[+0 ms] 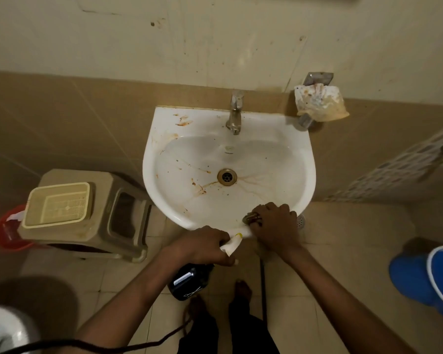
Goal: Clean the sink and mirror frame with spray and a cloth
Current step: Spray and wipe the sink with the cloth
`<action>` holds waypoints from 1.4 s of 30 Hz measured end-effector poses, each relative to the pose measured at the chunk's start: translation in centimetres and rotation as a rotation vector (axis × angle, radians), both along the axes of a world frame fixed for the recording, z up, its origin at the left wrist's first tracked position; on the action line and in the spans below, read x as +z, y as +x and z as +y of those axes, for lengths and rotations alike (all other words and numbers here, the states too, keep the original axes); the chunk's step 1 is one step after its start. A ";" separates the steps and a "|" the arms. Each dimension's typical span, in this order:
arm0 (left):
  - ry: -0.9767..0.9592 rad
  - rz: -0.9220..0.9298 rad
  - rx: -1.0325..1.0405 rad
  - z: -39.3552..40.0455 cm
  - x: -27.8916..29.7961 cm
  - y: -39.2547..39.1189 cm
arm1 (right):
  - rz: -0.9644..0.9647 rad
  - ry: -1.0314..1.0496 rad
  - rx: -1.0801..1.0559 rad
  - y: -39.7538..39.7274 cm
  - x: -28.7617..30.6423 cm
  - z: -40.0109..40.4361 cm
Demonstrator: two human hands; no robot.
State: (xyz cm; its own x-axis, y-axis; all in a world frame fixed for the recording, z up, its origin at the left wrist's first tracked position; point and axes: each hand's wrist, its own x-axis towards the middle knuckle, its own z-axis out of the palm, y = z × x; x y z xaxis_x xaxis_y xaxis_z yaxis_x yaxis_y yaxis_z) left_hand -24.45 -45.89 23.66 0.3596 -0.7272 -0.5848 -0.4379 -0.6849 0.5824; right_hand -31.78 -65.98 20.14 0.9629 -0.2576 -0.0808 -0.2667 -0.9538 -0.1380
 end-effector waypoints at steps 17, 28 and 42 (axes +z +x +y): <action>0.014 0.170 0.013 2.4 0.3 1.7 | 0.199 0.414 0.352 2.6 2.0 -7.9; -0.087 0.234 0.275 5.6 0.7 2.4 | 0.263 0.796 0.687 6.3 -0.7 2.7; -0.038 0.278 0.565 8.8 1.3 3.8 | 0.250 0.863 0.728 8.8 -3.2 5.0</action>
State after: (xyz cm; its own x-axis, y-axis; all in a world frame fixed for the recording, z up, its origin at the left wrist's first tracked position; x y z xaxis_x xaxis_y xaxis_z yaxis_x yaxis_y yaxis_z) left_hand -20.60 -37.11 24.94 0.5324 -0.4912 -0.6894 0.1567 -0.7431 0.6506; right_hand -22.95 -60.97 16.98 0.7932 0.5851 -0.1689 0.1953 -0.5071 -0.8394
